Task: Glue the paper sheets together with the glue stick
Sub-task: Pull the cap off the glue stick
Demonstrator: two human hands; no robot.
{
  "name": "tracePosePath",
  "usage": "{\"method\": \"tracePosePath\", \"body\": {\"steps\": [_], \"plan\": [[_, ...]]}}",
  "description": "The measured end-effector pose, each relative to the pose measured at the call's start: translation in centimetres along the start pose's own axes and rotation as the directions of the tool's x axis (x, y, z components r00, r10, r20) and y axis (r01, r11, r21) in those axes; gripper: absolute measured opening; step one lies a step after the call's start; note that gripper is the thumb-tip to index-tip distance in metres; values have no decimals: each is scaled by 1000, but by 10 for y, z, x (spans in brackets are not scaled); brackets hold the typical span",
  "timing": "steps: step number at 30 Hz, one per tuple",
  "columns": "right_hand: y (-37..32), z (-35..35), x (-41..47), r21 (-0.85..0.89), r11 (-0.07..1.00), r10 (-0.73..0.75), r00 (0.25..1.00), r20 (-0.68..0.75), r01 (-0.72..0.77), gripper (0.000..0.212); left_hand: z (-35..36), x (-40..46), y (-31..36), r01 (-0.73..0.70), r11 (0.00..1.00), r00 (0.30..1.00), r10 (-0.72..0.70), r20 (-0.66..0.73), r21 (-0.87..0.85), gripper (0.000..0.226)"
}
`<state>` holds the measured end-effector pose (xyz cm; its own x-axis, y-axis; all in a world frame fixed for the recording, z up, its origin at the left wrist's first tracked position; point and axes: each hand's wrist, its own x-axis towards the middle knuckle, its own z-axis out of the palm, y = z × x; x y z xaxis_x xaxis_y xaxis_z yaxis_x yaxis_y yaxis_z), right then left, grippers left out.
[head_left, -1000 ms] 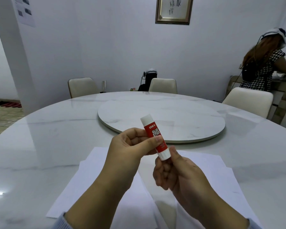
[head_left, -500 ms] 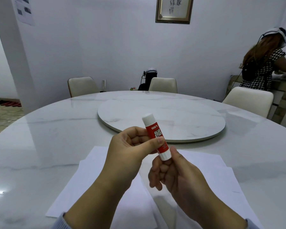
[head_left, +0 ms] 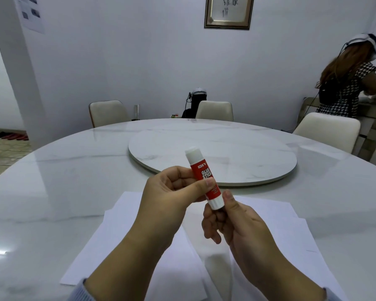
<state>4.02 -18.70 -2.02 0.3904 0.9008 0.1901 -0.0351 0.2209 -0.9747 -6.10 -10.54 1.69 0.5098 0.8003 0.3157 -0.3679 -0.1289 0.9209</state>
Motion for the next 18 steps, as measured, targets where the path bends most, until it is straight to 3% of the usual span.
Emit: {"method": "tracePosePath", "body": {"steps": [8,11,15,18], "plan": [[1,-1,0,-54,999,-3,1000,-9,2,60,0,1,-2,3,999,1000,-2,-26,32,33],[2,2,0,-56,998,-18,1000,-16,17,50,0,2,-6,-4,997,999,7,-36,77,35],[6,8,6,285,958,67,992,-105,-34,31,2,2,-11,6,984,999,0,-34,176,20],[1,-1,14,473,881,79,976,-205,28,19,-4,8,-11,73,969,993,-93,73,235,40]]}}
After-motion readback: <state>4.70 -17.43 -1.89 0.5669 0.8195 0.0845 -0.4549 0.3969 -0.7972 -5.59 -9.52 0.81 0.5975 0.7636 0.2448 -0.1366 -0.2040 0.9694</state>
